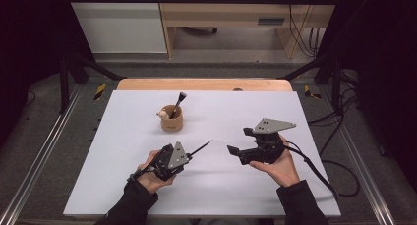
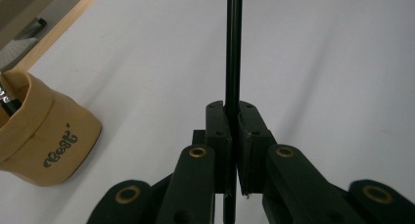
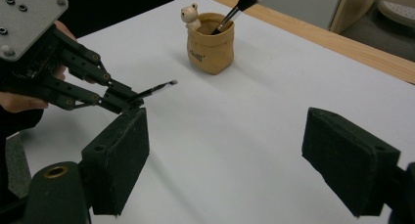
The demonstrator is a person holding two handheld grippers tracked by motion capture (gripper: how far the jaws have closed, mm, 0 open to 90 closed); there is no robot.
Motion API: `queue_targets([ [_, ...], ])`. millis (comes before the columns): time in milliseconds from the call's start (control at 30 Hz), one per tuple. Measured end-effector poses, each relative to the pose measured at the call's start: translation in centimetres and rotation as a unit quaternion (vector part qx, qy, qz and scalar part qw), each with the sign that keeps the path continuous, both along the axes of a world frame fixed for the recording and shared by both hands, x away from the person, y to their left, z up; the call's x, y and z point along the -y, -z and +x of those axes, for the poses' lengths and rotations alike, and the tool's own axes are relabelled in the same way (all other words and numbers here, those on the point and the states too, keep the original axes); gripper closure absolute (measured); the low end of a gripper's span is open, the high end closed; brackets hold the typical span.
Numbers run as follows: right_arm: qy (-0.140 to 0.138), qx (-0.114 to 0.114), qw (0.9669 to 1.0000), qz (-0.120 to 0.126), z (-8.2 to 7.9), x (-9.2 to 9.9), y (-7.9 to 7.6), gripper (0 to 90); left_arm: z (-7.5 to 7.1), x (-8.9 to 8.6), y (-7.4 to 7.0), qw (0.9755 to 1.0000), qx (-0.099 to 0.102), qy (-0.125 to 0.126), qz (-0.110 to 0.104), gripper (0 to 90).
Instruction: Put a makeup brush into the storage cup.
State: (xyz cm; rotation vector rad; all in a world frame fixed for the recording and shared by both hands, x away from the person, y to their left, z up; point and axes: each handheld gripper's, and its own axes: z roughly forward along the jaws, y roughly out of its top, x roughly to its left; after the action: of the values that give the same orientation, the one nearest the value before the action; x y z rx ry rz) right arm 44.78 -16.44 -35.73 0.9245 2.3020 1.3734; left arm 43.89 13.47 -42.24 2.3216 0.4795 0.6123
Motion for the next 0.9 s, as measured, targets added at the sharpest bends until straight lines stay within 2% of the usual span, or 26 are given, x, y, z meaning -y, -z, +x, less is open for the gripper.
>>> queue_targets([
  [33, 0.002, 0.0, 1.0, 0.002, 0.0, 0.0, 0.1, 18.3, 0.0, -0.1, 0.0, 1.0, 0.0, -0.003, 0.0, 84.6],
  [67, 0.003, -0.003, 1.0, 0.005, -0.1, 0.0, 0.2, 18.3, -0.1, -0.1, 0.1, 0.9999, -0.003, -0.009, -0.011, 84.6],
  [100, 0.001, -0.002, 1.0, 0.008, -0.1, 0.0, 0.3, 18.3, 0.0, -0.2, 0.1, 0.9999, -0.002, -0.011, -0.009, 84.6],
  [133, 0.002, -0.004, 0.9999, 0.011, -0.1, 0.0, 0.4, 18.3, -0.1, -0.2, 0.2, 0.9996, -0.006, -0.015, -0.023, 84.6],
  [367, 0.01, 0.0, 0.9995, 0.029, -0.2, -0.2, 1.2, 18.0, -0.2, -0.2, 0.6, 0.9978, -0.013, -0.034, -0.055, 84.6],
  [667, 0.013, -0.002, 0.9988, 0.046, -0.5, -1.0, 2.1, 18.4, -0.3, -0.1, 0.6, 0.9955, -0.016, -0.053, -0.077, 84.5],
  [900, 0.022, -0.006, 0.9964, 0.082, -0.6, -1.0, 2.7, 18.9, -0.6, 0.4, 0.4, 0.993, -0.017, -0.056, -0.102, 84.6],
])
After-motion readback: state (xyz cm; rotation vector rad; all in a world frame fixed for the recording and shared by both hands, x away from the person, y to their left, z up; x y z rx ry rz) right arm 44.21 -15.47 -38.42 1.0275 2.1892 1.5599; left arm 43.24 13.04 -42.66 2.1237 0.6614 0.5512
